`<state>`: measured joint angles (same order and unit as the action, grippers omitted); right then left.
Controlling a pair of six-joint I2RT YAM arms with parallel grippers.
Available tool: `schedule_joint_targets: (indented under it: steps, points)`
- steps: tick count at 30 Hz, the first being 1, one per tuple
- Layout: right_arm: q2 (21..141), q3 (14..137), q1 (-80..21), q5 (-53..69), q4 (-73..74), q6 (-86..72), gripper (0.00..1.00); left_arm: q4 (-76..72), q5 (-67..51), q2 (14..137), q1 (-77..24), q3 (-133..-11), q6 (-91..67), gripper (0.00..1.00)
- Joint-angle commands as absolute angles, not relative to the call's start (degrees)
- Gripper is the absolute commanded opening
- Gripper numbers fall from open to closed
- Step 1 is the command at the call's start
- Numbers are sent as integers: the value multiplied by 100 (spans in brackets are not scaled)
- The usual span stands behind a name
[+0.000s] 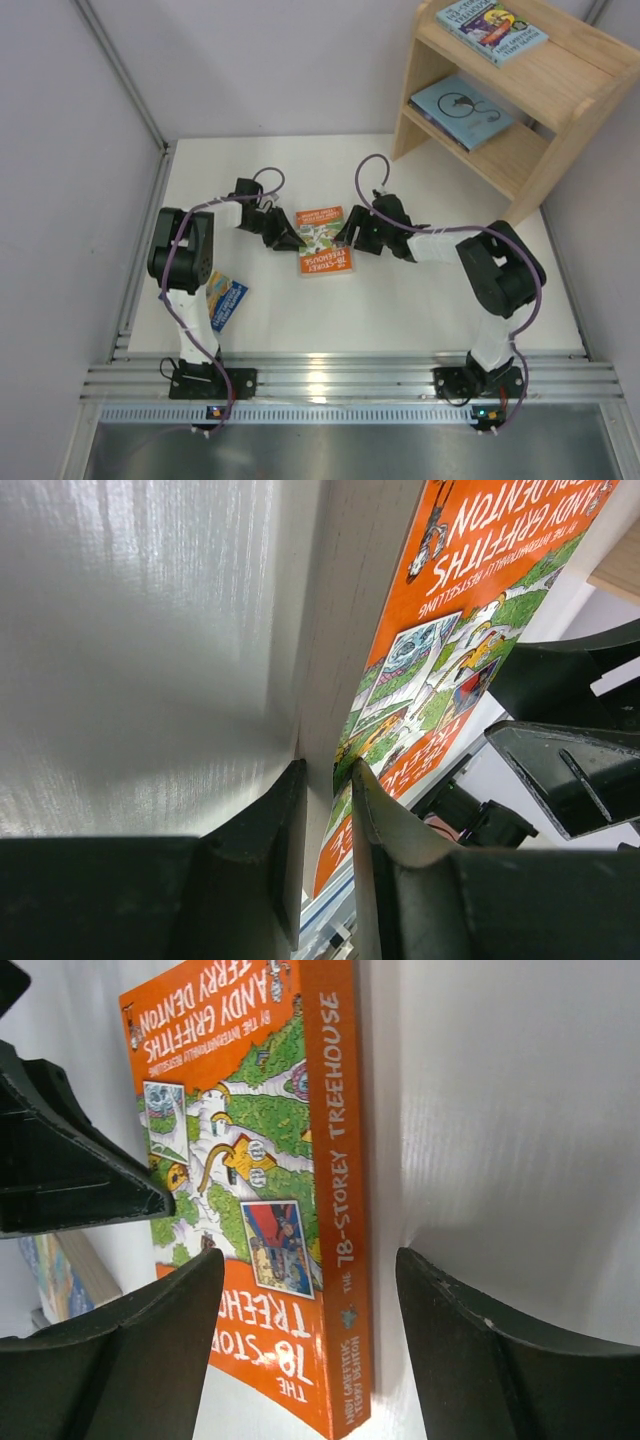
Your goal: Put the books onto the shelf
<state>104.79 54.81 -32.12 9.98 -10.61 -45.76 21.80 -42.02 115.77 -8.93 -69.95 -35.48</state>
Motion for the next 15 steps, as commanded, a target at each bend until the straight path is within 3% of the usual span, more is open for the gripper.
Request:
schedule_joint_targets:
  steps: [1, 10, 15]
  points:
    - [10704, 5458, -3199, 1300, -1582, -4833, 70, 2399, -3340, 11865, -809, -6820, -3243, 15]
    - [11101, 5458, -3190, 2003, -2381, -5422, 68, 2382, -3349, 12076, -800, -6838, -3155, 13]
    - [11136, 5300, -3190, 2487, -3049, -5800, 59, 2347, -3480, 12059, -800, -6864, -3146, 13]
